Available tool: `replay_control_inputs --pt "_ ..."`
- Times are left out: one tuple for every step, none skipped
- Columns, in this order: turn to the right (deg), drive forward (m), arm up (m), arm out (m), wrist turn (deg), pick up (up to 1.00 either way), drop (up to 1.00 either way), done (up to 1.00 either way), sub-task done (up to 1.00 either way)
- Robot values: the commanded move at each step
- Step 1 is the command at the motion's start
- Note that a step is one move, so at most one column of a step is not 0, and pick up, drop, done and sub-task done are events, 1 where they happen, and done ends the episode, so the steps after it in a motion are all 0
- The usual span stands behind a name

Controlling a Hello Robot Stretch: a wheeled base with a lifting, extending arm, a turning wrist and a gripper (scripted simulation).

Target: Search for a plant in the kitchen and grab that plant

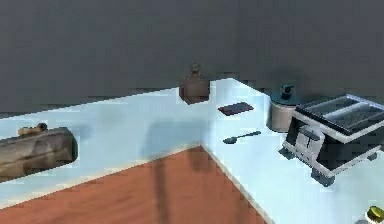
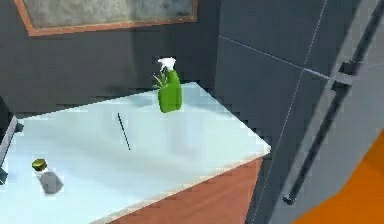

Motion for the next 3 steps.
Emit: replay_control_inputs --pt "-3.0 0.0 0.0 0.0 0.0 0.0 0.0 0.0 0.0" --pt "45.0 0.0 0.0 0.0 0.0 0.0 0.0 0.0 0.0" --pt "45.0 0.0 0.0 0.0 0.0 0.0 0.0 0.0 0.0"
